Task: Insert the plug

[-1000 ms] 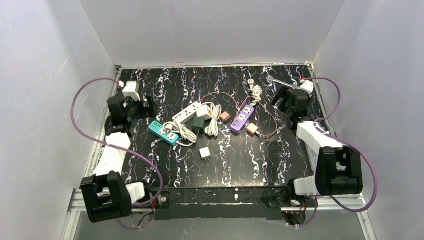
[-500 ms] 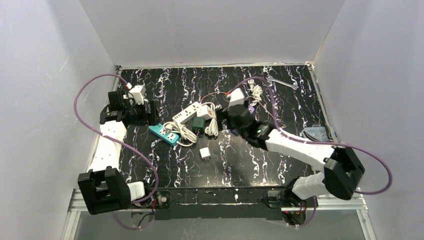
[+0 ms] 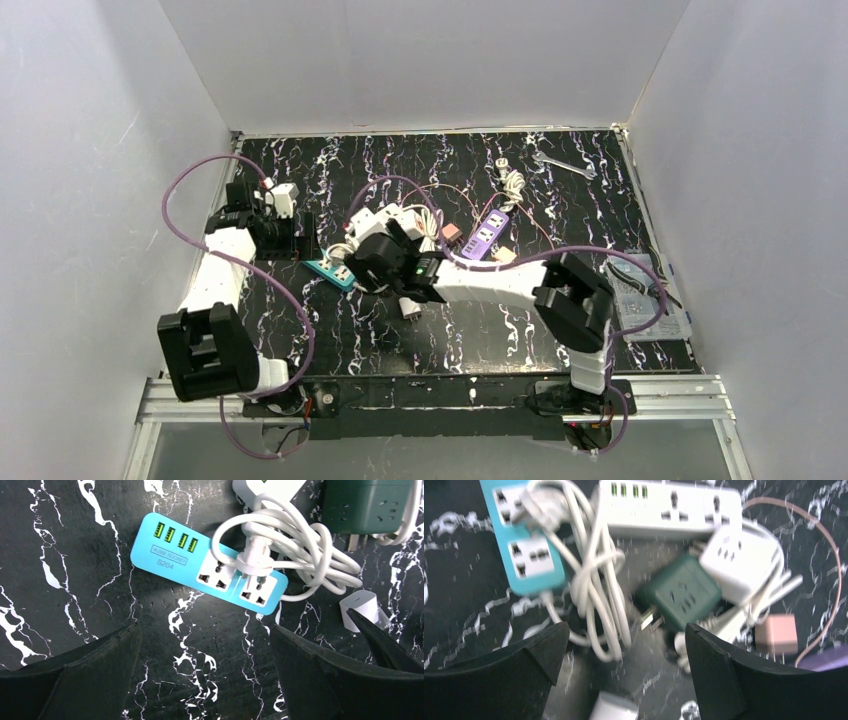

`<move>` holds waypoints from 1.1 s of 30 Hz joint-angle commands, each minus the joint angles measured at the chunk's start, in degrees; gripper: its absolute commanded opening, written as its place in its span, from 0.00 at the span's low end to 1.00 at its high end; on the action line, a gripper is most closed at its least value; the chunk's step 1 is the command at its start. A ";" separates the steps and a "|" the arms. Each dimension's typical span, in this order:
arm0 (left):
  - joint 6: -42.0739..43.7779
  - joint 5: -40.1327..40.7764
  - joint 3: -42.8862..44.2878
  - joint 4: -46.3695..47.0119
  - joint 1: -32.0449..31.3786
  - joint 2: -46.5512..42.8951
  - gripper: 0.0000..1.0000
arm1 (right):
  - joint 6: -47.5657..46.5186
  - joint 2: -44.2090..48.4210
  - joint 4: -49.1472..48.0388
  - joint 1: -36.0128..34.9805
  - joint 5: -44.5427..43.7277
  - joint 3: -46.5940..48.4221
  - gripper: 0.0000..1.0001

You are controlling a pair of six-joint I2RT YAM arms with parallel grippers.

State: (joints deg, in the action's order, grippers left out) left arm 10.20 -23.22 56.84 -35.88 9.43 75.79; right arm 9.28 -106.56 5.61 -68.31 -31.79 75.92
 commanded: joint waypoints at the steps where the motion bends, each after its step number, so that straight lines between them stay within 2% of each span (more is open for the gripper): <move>1: 0.89 2.38 4.03 -2.52 0.19 2.76 0.95 | -6.10 -7.57 -0.29 0.39 2.06 10.64 0.93; 6: 0.04 6.03 5.39 -2.53 0.19 5.94 0.87 | -6.19 -14.44 -0.31 1.97 5.19 18.15 0.84; 10: -0.05 7.12 5.90 -1.85 0.19 8.13 0.84 | -5.75 -15.66 -2.42 3.54 8.57 19.00 0.80; 14: -0.01 7.72 6.42 -1.17 0.24 10.31 0.82 | -4.79 -16.98 -1.98 4.23 11.64 19.00 0.69; 17: 0.41 8.45 6.58 -1.06 0.16 11.60 0.80 | -2.80 -16.08 -3.41 4.23 12.83 15.85 0.55; 20: 0.56 9.13 6.07 -0.59 0.12 12.09 0.79 | -1.18 -13.81 -5.05 4.24 12.29 12.21 0.35; 22: 0.59 9.29 5.68 -0.16 0.10 12.08 0.78 | 0.04 -11.66 -7.20 4.15 11.53 10.40 0.27; 29: 0.92 10.03 5.56 0.19 -0.40 11.47 0.77 | 8.39 0.39 -11.88 1.70 5.47 -0.50 0.13; 33: 1.25 10.07 4.82 0.29 -0.62 10.79 0.77 | 15.42 3.94 -11.55 -2.06 -0.42 -5.29 0.12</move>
State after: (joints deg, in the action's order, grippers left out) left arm 10.52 -13.63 61.58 -35.09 9.23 88.05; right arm 16.43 -107.74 -1.87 -66.22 -25.02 73.06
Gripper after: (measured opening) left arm 0.777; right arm 0.265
